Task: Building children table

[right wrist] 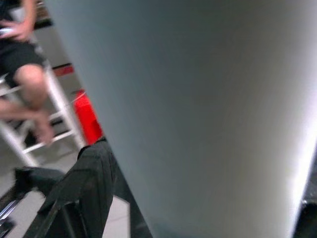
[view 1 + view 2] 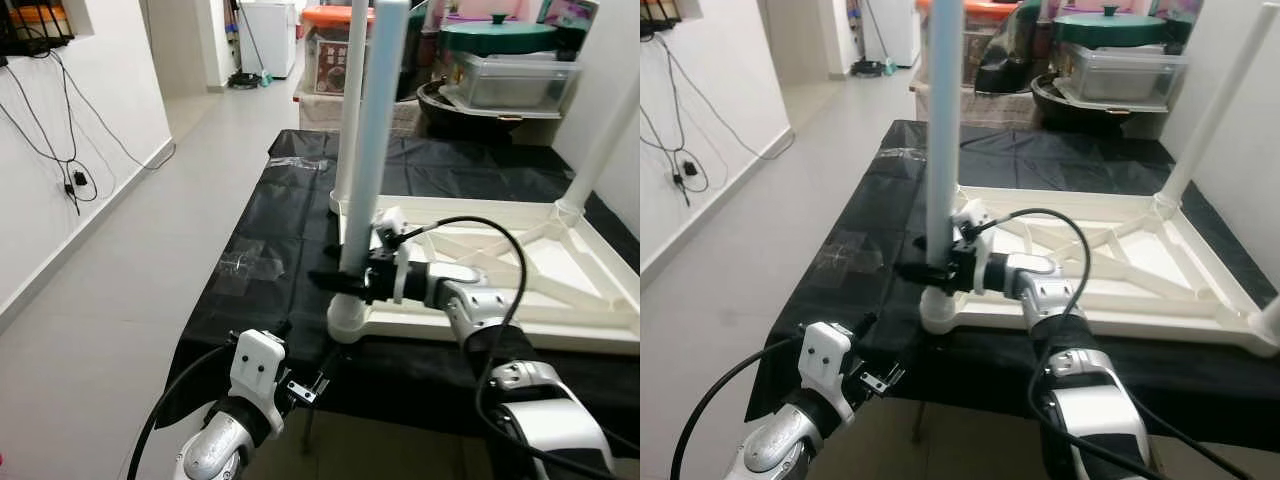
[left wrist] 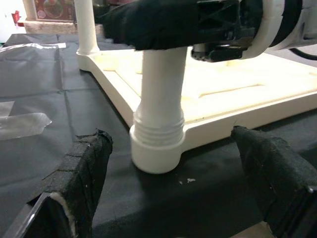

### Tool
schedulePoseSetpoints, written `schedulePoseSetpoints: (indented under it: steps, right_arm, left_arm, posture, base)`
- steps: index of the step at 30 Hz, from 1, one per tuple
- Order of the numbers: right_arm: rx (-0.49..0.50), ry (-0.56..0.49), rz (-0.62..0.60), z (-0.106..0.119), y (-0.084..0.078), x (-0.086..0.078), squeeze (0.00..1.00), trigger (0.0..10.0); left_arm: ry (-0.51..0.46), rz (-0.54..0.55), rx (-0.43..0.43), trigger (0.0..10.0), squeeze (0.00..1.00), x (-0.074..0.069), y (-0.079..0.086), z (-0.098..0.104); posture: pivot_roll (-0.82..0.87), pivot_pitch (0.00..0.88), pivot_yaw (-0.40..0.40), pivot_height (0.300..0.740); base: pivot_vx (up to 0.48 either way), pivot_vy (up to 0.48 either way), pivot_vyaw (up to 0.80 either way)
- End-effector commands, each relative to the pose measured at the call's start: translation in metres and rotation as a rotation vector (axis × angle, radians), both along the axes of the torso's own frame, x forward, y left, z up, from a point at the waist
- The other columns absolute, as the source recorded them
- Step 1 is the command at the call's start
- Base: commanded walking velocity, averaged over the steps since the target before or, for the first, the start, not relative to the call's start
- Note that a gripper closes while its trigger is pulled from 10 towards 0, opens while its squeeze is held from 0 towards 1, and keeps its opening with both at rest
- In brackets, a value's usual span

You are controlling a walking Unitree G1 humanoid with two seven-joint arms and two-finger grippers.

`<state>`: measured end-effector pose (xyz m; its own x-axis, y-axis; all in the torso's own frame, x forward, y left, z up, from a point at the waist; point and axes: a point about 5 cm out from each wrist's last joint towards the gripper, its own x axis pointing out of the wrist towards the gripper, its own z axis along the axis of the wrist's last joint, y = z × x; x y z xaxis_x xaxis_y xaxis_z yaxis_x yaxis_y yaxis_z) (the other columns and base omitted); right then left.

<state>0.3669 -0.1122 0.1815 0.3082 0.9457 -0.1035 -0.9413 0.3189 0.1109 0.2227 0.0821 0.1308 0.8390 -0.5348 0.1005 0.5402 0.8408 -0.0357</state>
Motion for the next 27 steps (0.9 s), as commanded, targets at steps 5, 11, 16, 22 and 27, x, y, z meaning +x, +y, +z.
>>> schedulePoseSetpoints:
  steps: [5,11,16,22,27]
  right_arm:
    - [-0.041,0.006,0.049,-0.01,0.015,-0.001,0.0,0.0]
    - [-0.058,-0.075,-0.312,-0.014,0.007,0.014,0.0,0.0]
    - [-0.099,-0.067,-0.887,-0.023,-0.031,0.026,0.0,0.0]
    - [-0.084,-0.002,-1.529,-0.034,-0.083,0.009,0.0,0.0]
    - [-0.013,0.053,-1.739,-0.04,-0.065,-0.014,0.0,0.0]
  left_arm:
    - [0.022,0.004,0.002,10.0,0.0,-0.001,0.0,-0.005]
    - [0.023,0.004,0.002,10.0,0.0,-0.001,0.001,-0.006]
    - [0.024,0.003,0.002,10.0,0.0,-0.001,0.001,-0.006]
    - [0.026,0.002,0.001,10.0,0.0,0.0,0.001,-0.006]
    - [0.027,0.0,0.004,10.0,0.0,0.001,0.001,-0.007]
  posture:
    - [0.2,0.0,-0.064,0.74]
    - [0.19,0.0,-0.061,0.74]
    - [0.17,0.0,-0.051,0.74]
    - [0.16,0.0,-0.044,0.74]
    - [0.17,0.0,-0.05,0.74]
  base:
    - [0.0,0.0,0.0]
    - [0.0,0.0,0.0]
    - [0.0,0.0,0.0]
    - [0.0,0.0,0.0]
    - [0.0,0.0,0.0]
